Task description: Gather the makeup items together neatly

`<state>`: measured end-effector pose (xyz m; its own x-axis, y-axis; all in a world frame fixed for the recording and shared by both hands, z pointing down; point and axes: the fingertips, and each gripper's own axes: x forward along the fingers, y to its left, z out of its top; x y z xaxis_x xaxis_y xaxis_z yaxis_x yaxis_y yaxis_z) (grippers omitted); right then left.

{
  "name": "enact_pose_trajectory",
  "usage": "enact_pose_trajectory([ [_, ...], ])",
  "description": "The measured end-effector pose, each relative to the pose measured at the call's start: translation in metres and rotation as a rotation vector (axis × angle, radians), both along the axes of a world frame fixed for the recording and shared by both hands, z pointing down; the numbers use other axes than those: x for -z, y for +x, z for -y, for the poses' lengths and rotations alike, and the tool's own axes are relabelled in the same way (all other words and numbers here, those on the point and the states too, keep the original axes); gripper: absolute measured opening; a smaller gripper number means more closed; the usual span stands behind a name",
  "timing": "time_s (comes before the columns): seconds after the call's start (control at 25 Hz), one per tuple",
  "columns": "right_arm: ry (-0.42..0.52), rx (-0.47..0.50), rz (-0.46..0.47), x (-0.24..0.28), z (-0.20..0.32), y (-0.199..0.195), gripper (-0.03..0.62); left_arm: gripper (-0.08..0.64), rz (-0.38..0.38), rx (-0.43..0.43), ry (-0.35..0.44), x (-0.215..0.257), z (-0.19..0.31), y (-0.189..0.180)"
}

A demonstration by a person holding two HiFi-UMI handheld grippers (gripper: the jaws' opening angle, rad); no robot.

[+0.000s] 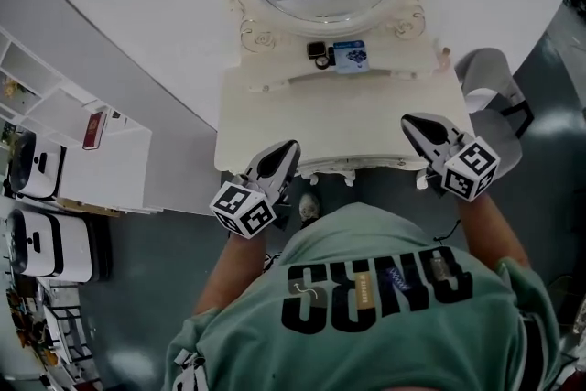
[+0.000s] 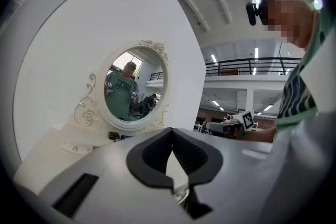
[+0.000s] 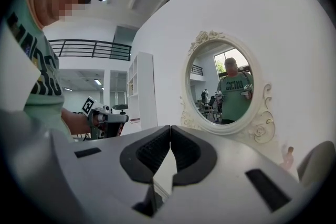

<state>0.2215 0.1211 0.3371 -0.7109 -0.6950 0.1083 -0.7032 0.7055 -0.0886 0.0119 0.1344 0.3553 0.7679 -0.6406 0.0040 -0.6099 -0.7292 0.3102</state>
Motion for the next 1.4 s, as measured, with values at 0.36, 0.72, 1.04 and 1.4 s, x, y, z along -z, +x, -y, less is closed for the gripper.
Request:
enact_pose_trajectory([
  [0.36, -0.011, -0.1, -0.026, 0.008, 0.13, -0.086, -0.005, 0.009, 0.0, -0.155, 0.01, 0.008, 0.147, -0.072],
  [0.72, -0.08, -0.145, -0.106, -0.009, 0.217, -0.122, -0.003, 0.009, 0.003, -0.253, -0.023, -0.006, 0.236, -0.105],
  [1.04, -0.138, 0.002, -0.249, -0.048, 0.281, -0.125, 0.065, 0.009, 0.03, -0.224, -0.048, -0.035, 0.272, -0.087],
  [1.4, -0.137, 0.459, -0.629, -0.148, 0.321, -0.116, 0.172, 0.009, 0.026, -0.069, -0.153, -0.059, 0.278, -0.04],
])
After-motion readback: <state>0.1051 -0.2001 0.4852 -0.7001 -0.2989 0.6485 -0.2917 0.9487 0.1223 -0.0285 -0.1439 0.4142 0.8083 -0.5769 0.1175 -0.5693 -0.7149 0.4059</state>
